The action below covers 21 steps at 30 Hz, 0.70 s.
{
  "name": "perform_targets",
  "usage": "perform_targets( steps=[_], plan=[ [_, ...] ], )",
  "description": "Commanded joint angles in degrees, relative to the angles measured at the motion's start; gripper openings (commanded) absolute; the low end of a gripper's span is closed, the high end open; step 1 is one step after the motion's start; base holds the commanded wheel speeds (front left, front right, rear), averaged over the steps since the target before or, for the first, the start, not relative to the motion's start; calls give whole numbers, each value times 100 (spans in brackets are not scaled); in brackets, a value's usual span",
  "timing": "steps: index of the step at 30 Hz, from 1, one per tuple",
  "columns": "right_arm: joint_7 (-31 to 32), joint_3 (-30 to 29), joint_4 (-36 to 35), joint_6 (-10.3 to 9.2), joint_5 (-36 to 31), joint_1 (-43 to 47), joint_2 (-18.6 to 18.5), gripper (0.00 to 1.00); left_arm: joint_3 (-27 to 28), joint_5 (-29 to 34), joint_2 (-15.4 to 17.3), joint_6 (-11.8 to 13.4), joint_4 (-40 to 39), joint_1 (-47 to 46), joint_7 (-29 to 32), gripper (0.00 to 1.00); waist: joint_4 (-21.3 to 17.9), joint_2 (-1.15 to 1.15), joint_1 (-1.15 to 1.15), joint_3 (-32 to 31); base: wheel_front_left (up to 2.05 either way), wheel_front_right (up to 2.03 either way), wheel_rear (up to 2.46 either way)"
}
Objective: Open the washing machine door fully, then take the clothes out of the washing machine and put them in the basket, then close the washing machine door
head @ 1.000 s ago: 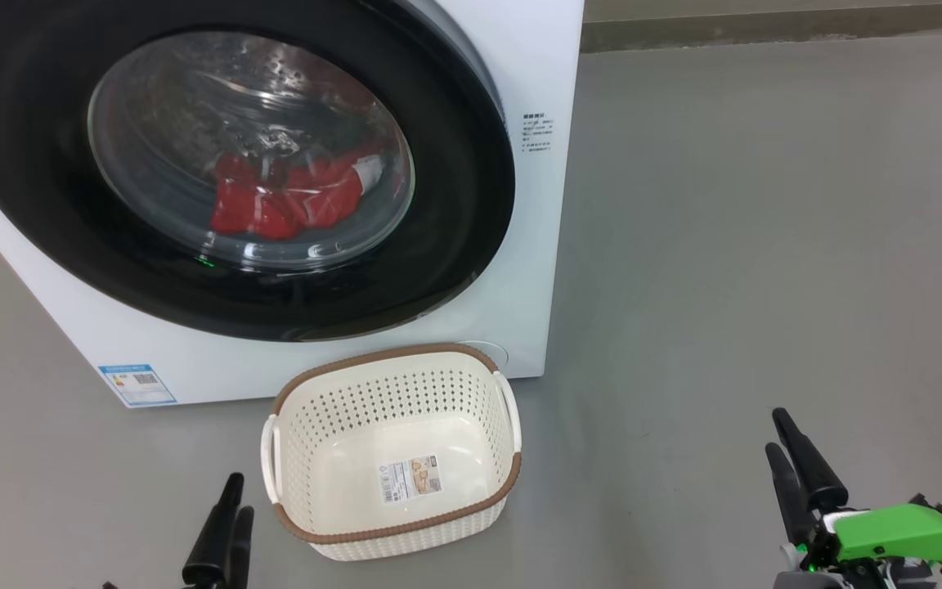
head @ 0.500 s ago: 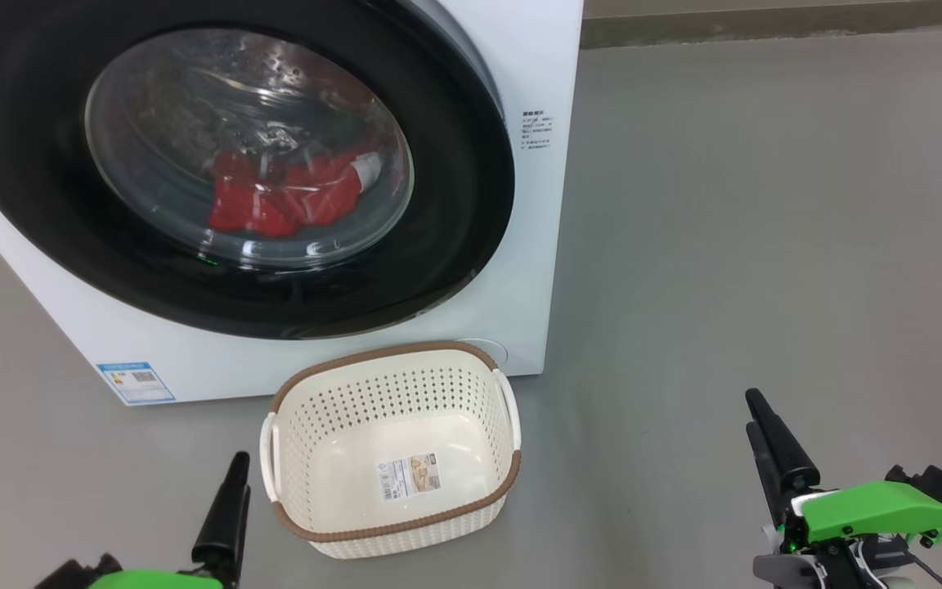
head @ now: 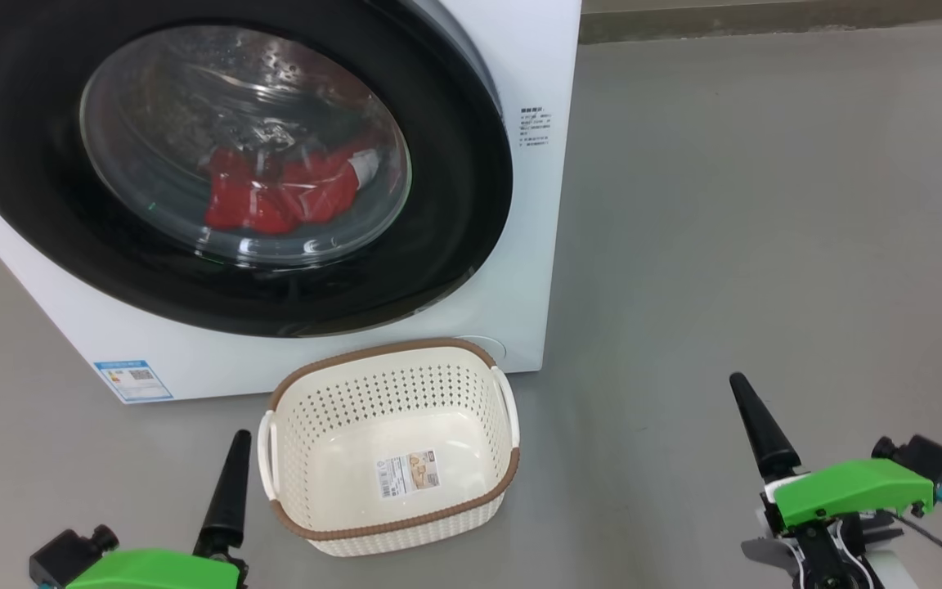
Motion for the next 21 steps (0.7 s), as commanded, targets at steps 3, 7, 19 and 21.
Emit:
perform_targets(
  steps=[3,7,19,21],
  plan=[
    [-112,101,-96,1,-392,-444,-45,100,31,389,77,7,-166,-357,-110,100,-12,0,-1,15,0,0,0],
    [-180,126,-47,1,-811,-523,-38,100,-7,724,81,44,-155,-430,-177,100,-18,0,-1,25,0,0,0],
    [-365,309,9,2,-1890,-691,-32,100,-132,1586,92,73,-187,-593,-362,100,-24,0,-1,17,0,0,0],
    [-398,325,18,2,-2094,-725,-33,100,-143,1787,94,102,-217,-610,-395,100,-26,0,-1,16,0,0,0]
  ],
)
